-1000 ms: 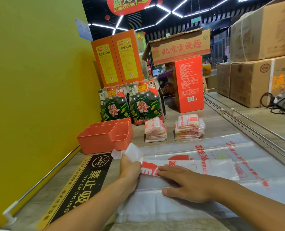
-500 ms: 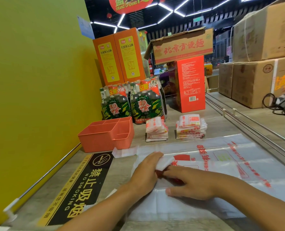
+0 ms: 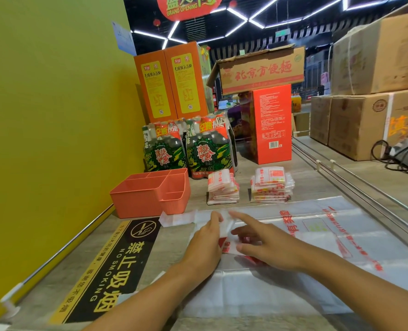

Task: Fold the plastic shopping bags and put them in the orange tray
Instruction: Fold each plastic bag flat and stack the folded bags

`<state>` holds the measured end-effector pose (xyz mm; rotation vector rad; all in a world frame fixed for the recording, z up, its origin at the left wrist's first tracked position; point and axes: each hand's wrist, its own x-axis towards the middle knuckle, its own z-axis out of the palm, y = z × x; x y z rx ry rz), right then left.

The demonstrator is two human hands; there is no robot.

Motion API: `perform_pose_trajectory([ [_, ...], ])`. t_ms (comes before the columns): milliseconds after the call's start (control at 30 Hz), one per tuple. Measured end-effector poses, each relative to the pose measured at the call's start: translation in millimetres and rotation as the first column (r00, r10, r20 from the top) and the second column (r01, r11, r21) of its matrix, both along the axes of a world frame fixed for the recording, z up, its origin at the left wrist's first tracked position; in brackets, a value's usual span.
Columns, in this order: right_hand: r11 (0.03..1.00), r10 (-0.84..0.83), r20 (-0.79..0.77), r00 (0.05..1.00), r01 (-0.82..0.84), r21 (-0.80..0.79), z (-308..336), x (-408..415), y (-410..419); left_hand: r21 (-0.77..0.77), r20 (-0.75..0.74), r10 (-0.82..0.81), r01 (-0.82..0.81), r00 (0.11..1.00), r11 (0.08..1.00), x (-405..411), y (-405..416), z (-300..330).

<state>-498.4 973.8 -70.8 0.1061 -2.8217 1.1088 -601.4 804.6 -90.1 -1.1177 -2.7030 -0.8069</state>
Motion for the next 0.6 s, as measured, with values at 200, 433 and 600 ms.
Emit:
perform_pose_trajectory([
  [200,0.994,-0.107,0.041,0.993,0.107,0.008,-3.2,-3.5,4.2,-0.004,0.041,-0.034,0.034,0.999,0.999,-10.6,-4.8,-8.7],
  [433,0.994,-0.109,0.091,0.99,0.109,0.012,-6.7,-0.3,4.4,-0.058,0.083,-0.01,0.015,0.996,0.998,-19.6,-17.5,-15.6],
  [600,0.998,-0.061,0.143,0.988,0.056,0.041,-4.4,2.8,1.5,-0.189,0.141,-0.097,0.123,0.985,0.974,-27.9,-24.6,-7.4],
])
